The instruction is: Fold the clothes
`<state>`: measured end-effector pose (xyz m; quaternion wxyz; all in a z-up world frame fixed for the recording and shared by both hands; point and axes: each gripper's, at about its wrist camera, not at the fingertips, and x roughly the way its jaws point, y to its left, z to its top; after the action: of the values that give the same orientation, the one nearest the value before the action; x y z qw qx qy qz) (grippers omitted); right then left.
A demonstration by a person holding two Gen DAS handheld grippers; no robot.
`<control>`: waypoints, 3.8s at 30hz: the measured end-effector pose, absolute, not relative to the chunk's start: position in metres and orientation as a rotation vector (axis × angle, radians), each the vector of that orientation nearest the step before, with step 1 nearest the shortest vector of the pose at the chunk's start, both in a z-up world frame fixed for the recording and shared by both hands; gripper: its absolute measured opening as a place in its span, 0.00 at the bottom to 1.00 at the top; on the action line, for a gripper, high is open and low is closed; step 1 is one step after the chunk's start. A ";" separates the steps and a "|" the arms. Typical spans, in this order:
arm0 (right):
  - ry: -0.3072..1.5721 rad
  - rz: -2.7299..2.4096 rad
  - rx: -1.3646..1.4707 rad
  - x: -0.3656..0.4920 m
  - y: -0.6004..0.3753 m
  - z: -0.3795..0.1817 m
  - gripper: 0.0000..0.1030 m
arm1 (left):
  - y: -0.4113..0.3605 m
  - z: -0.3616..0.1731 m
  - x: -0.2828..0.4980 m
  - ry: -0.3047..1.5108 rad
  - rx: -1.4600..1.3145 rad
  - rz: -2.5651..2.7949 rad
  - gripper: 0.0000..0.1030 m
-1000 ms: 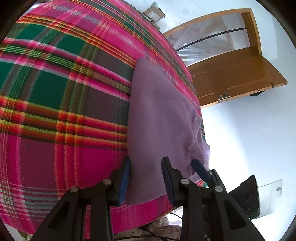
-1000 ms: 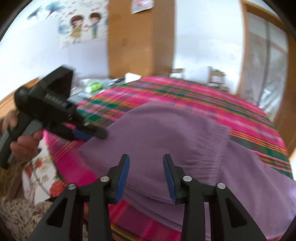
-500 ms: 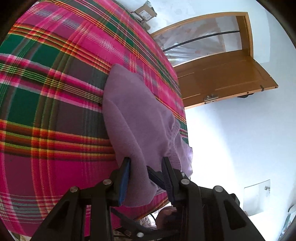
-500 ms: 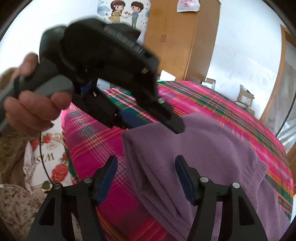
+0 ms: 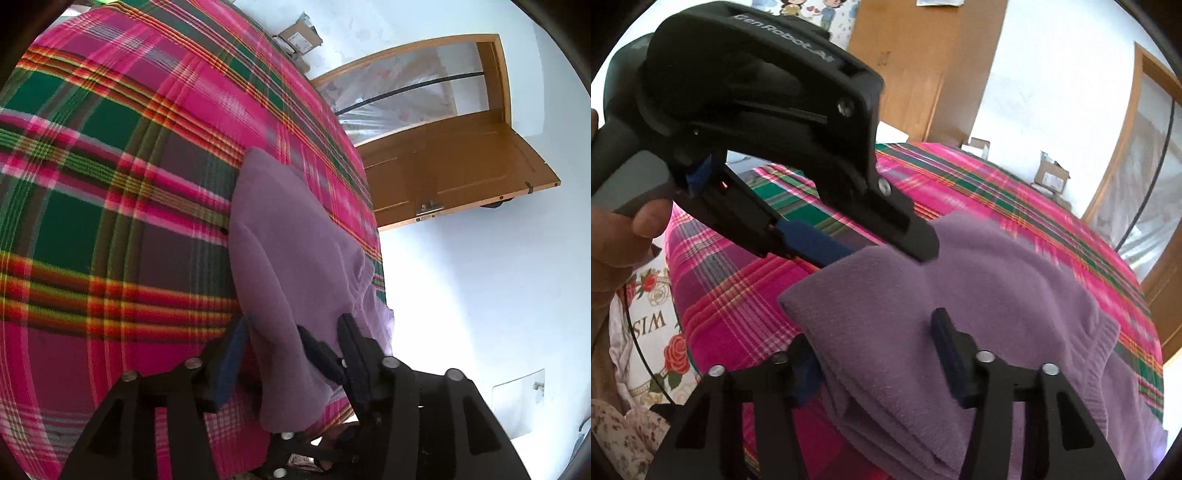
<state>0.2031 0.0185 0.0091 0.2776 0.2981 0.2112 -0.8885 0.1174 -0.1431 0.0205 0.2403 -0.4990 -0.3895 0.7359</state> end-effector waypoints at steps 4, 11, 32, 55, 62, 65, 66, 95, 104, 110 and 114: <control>0.561 -2.393 0.789 0.203 0.019 0.012 0.33 | -0.146 0.014 0.109 -1.075 -1.389 2.015 0.53; 0.536 -2.421 0.780 0.202 0.023 0.017 0.18 | -0.141 0.006 0.087 -1.056 -1.434 1.989 0.53; 0.354 -2.448 0.817 0.195 0.042 0.029 0.14 | -0.118 0.005 0.035 -0.924 -1.501 1.943 0.45; 0.353 -2.454 0.844 0.188 0.024 0.026 0.11 | -0.129 0.013 0.028 -0.936 -1.423 2.015 0.15; 0.399 -2.449 0.813 0.182 0.006 0.034 0.11 | -0.144 0.025 0.027 -0.936 -1.360 2.062 0.12; 0.413 -2.441 0.795 0.180 -0.005 0.036 0.11 | -0.160 0.031 0.025 -0.941 -1.341 2.087 0.12; 0.415 -2.434 0.788 0.178 -0.009 0.037 0.11 | -0.164 0.031 0.023 -0.945 -1.337 2.096 0.12; 0.415 -2.092 0.758 0.176 -0.126 0.039 0.11 | -0.271 0.010 0.059 -1.018 -1.407 2.321 0.14; 0.412 -2.075 0.828 0.178 -0.126 0.029 0.14 | -0.272 0.006 0.067 -0.971 -1.425 2.369 0.21; 0.416 -2.068 0.865 0.177 -0.124 0.028 0.14 | -0.272 0.006 0.072 -0.988 -1.434 2.390 0.23; 0.393 -2.041 0.881 0.174 -0.116 0.029 0.21 | -0.270 0.012 0.079 -0.966 -1.459 2.447 0.30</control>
<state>0.1741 -0.1156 0.0292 0.4276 0.3529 0.1575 -0.8172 0.0788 -0.2702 0.0123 0.0664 -0.4840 -0.3204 0.8116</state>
